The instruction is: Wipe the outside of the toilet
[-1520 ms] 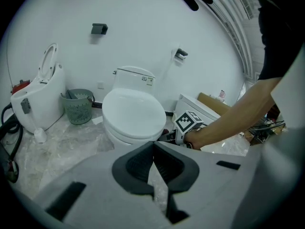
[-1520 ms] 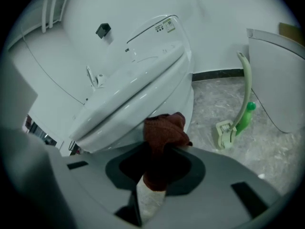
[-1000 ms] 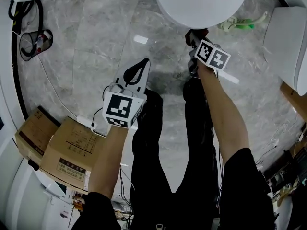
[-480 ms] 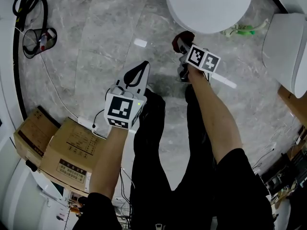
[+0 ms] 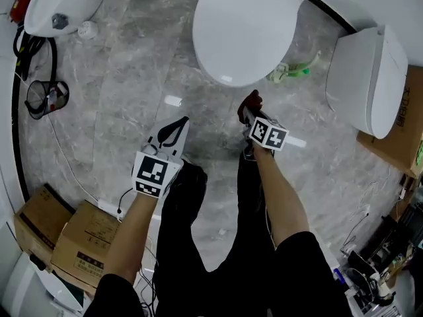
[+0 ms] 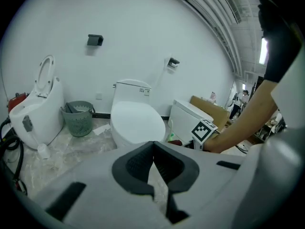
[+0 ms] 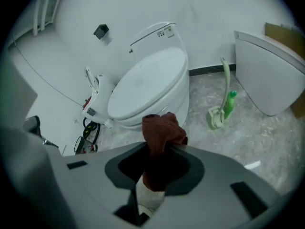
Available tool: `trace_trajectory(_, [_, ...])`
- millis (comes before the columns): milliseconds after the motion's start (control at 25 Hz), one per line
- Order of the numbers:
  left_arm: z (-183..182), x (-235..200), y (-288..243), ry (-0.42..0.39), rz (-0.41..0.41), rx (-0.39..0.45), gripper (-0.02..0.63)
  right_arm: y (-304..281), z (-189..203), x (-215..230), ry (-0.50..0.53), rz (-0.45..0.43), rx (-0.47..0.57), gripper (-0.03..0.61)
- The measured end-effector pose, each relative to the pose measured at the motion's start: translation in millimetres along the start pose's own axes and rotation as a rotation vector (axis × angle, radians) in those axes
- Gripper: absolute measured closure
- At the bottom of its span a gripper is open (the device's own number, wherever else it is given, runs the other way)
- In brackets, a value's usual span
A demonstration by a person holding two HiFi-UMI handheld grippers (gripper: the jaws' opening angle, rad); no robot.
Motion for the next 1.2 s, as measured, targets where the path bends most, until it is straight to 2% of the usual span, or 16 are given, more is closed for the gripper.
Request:
trace_trajectory(160, [-47,16,-40,-0.013,0.011,0.026,0.609,26,-54,42,0.018,0.009,0.078,0.488])
trace_trajectory(360, [-95,55,-99,-0.015,0.015,0.023,0.609,37,-115,99,0.035,-0.008,0.106,0.488])
trace_trajectory(520, [-122,79,-149,0.007,0.005,-0.003,0.609,31,-164,130,0.035,-0.047,0.111,0.489])
trace_trajectory(800, [-181,104,-255,-0.005,-0.009,-0.019,0.609,5,-252,181,0.022,-0.119,0.116,0.494])
trace_trajectory(1000, [-206,121,-312,-0.003,0.006,-0.037,0.609,-13,-291,208,-0.020,-0.161,0.115,0.497])
trace_trajectory(1200, [-211,132,-350,-0.003,0.007,-0.056,0.609,-43,-323,223,-0.041,-0.209,0.132,0.497])
Point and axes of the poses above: the fingertips, and each gripper's own axes: y backward along the fingers, x to its right, z out of its underside, the point moved 6 cm from there along y, backward along the fingers, and after that the axes turned 9 degrees about -x, right-handed, at the moved point
